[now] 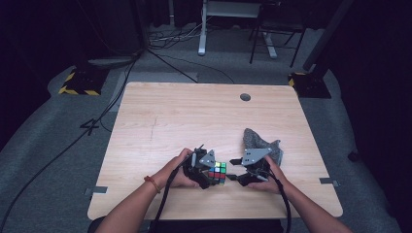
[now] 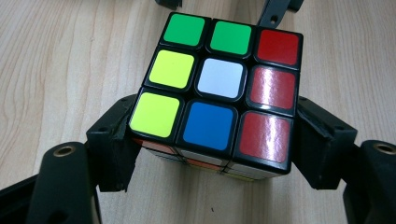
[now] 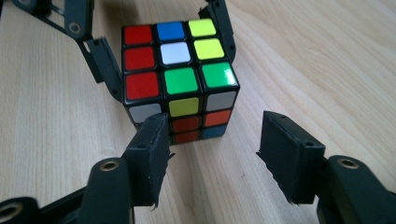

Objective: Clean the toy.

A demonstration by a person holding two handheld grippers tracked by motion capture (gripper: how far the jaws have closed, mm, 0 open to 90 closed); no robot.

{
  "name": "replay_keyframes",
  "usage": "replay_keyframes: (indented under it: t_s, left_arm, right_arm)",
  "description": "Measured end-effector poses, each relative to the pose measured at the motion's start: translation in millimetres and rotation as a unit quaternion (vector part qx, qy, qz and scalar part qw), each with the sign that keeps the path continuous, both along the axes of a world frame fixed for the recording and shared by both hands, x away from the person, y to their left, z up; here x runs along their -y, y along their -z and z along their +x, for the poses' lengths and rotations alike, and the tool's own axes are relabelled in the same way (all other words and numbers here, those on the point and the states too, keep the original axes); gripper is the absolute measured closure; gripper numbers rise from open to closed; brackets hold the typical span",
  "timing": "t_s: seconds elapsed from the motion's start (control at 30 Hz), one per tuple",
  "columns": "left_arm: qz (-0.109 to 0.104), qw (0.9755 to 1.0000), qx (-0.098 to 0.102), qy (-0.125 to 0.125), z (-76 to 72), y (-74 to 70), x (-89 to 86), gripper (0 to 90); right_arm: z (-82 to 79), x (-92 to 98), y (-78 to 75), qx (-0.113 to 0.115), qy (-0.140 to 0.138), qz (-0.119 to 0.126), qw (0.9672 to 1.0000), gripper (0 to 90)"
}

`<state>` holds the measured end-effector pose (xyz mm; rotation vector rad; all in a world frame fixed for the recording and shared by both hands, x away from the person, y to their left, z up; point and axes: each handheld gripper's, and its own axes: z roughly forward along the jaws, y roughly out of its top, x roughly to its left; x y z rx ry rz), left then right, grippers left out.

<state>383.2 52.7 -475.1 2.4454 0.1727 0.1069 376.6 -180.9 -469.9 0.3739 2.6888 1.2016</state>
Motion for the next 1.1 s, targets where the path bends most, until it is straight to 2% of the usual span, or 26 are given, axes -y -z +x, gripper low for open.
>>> replay_keyframes:
  t_s: [0.13, 0.2, 0.23, 0.3, 0.33, 0.47, 0.6, 0.7, 0.77, 0.87, 0.93, 1.1]
  left_arm:
    - [-0.004, 1.0000, 0.002, -0.005, -0.1, 0.5, 1.2, 25.6]
    - [-0.009, 1.0000, 0.000, -0.003, -1.7, 0.4, 3.1, 28.4]
    - [-0.006, 1.0000, 0.006, -0.005, -2.6, 0.3, 4.5, 28.1]
    - [-0.003, 1.0000, 0.008, 0.006, -3.7, -0.8, 5.6, 29.6]
    - [-0.003, 1.0000, 0.008, 0.006, -4.6, -0.8, 6.3, 33.1]
    - [-0.001, 0.9999, 0.010, 0.008, -4.7, -1.0, 7.0, 33.2]
    - [-0.001, 0.9999, 0.009, 0.009, -4.4, -0.8, 6.9, 33.3]
    - [0.003, 0.9999, 0.012, 0.007, -4.6, -0.8, 7.6, 32.8]
    - [0.006, 0.9999, 0.011, 0.004, -5.3, -0.2, 9.4, 31.4]
    - [0.012, 0.9998, 0.014, 0.005, -5.0, 1.9, 14.1, 27.5]
    - [0.021, 0.9997, 0.015, 0.005, -4.7, 4.5, 17.7, 28.0]
    - [0.021, 0.9996, 0.011, 0.014, -2.4, 6.8, 19.0, 29.9]
  right_arm:
    - [-2.0, 0.7, -4.4, 0.013, 0.003, 0.013, 0.9998, 42.8]
    - [-1.6, 2.8, -8.5, 0.007, 0.008, 0.052, 0.9986, 45.2]
    - [-1.5, 2.2, -11.6, 0.008, 0.009, 0.058, 0.9983, 44.6]
    - [-4.3, -0.8, -16.6, 0.030, 0.006, 0.040, 0.9987, 47.3]
    - [-5.9, -1.5, -17.5, 0.038, 0.006, 0.036, 0.9986, 47.3]
    - [-0.5, 6.0, -15.5, 0.009, 0.003, 0.050, 0.9987, 45.8]
    - [4.2, 17.2, -15.9, 0.006, 0.010, 0.039, 0.9992, 45.4]
    - [6.6, 16.2, -8.3, -0.004, -0.003, -0.001, 1.0000, 45.1]
    - [7.0, 12.4, -1.2, 0.001, -0.007, -0.026, 0.9996, 44.7]
    - [9.1, 9.6, 4.2, -0.008, -0.010, -0.031, 0.9994, 44.7]
    - [10.3, 8.5, 6.0, -0.007, -0.009, -0.034, 0.9994, 44.4]
    - [13.3, 8.0, 11.1, -0.012, -0.003, -0.037, 0.9992, 43.8]
